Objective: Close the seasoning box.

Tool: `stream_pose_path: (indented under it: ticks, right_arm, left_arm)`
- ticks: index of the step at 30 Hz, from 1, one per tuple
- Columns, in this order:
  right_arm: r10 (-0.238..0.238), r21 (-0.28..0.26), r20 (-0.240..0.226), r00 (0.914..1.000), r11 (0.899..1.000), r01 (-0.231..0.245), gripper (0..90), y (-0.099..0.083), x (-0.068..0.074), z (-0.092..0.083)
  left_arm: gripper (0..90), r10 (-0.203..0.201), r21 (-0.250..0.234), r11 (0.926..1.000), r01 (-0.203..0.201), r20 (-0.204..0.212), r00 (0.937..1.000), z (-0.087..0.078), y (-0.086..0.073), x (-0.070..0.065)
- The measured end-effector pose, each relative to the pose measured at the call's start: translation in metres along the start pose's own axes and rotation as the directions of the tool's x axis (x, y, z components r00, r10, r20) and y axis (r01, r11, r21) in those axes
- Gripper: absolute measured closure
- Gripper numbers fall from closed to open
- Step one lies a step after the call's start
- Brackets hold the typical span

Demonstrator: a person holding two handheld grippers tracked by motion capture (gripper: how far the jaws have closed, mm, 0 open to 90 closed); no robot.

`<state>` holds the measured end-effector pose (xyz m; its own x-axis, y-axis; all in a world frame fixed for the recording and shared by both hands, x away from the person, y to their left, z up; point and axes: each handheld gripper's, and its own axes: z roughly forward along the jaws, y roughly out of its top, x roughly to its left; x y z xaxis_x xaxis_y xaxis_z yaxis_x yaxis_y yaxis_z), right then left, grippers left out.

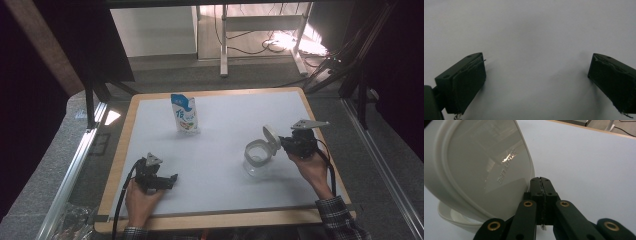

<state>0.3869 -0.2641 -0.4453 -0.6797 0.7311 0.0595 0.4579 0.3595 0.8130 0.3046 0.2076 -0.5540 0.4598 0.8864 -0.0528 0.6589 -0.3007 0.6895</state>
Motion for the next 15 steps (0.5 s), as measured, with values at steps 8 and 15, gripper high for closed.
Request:
stream_pose_path:
  ticks: [8, 15]
  right_arm:
    - [0.01, -0.011, 0.002, 0.9999, 1.0, -0.01, 89.8, -0.007, -0.003, 0.001]
    - [0.026, -0.035, 0.007, 0.9996, 0.999, -0.025, 89.6, -0.013, -0.008, -0.003]
  left_arm:
    - [1.3, 0.0, 0.0, 1.0, 0.0, 0.0, 1.0, 0.0, 0.0, 0.0]
    - [1.3, 0.0, 0.0, 1.0, 0.0, 0.0, 1.0, 0.0, 0.0, 0.0]
